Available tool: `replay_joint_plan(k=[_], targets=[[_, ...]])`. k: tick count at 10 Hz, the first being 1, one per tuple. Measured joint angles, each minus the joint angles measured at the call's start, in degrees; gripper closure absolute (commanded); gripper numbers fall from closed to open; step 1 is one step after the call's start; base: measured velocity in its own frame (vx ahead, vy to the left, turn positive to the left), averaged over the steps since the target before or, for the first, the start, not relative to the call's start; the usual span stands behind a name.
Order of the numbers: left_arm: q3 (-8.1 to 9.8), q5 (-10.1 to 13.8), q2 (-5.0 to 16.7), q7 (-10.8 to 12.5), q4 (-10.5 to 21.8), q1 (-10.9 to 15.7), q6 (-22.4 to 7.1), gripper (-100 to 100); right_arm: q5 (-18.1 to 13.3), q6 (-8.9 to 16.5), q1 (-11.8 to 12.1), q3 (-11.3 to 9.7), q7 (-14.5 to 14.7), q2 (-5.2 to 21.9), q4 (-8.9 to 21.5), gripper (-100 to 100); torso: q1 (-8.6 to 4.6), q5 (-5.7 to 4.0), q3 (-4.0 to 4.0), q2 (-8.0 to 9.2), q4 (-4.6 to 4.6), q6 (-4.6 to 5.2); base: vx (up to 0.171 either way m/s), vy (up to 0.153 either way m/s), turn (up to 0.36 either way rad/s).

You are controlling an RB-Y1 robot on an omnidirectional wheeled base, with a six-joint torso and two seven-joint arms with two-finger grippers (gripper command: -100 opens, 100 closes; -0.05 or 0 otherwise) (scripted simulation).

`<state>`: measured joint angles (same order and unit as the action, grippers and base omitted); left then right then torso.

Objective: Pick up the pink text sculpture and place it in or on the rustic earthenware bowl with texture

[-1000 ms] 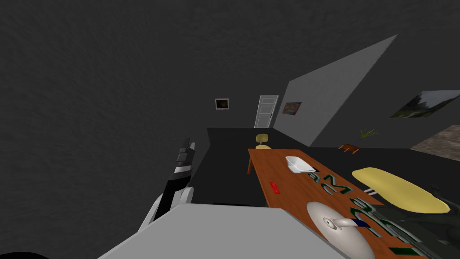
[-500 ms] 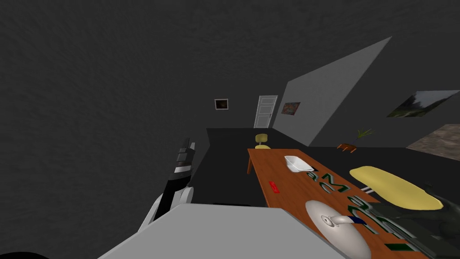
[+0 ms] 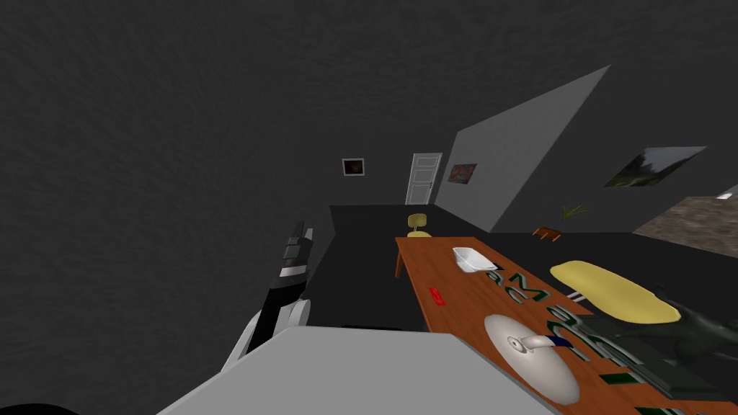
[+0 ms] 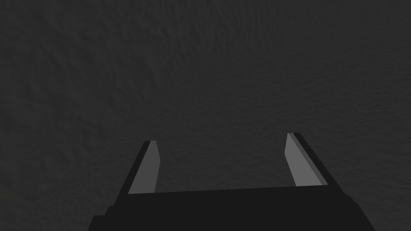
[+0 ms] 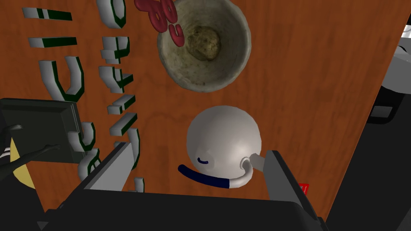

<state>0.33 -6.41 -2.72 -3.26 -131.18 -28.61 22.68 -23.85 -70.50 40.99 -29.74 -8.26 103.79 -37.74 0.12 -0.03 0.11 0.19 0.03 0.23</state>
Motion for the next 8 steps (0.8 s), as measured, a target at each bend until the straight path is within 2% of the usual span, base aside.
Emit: replay_joint_plan(k=[1, 2, 3, 8], targets=[[0.0, 0.0, 0.0, 0.0, 0.0, 0.0, 0.0, 0, -2.0, -1.0, -2.0, -0.2, -0.4, -0.6, 1.2, -100, -0.02, -0.01, -0.01, -0.02, 0.0, 0.0, -0.008, -0.001, -0.054], [0.0, 0.0, 0.0, 0.0, 0.0, 0.0, 0.0, 0, -3.1, -2.2, -3.6, -0.1, -0.9, 0.0, 1.8, -100, -0.02, 0.01, -0.01, -0.02, -0.01, 0.0, -0.005, 0.0, -0.011], [0.0, 0.0, 0.0, 0.0, 0.0, 0.0, 0.0, 0, -3.2, -2.5, -3.7, -0.1, -1.0, 0.1, 1.9, 0, -0.02, -0.01, -0.01, -0.02, -0.01, 0.0, 0.0, 0.0, 0.0], [0.0, 0.0, 0.0, 0.0, 0.0, 0.0, 0.0, 0, -3.2, -2.5, -3.7, -0.1, -1.0, 0.0, 1.9, 0, -0.02, -0.01, -0.03, -0.04, -0.01, 0.0, 0.0, 0.0, 0.0]])
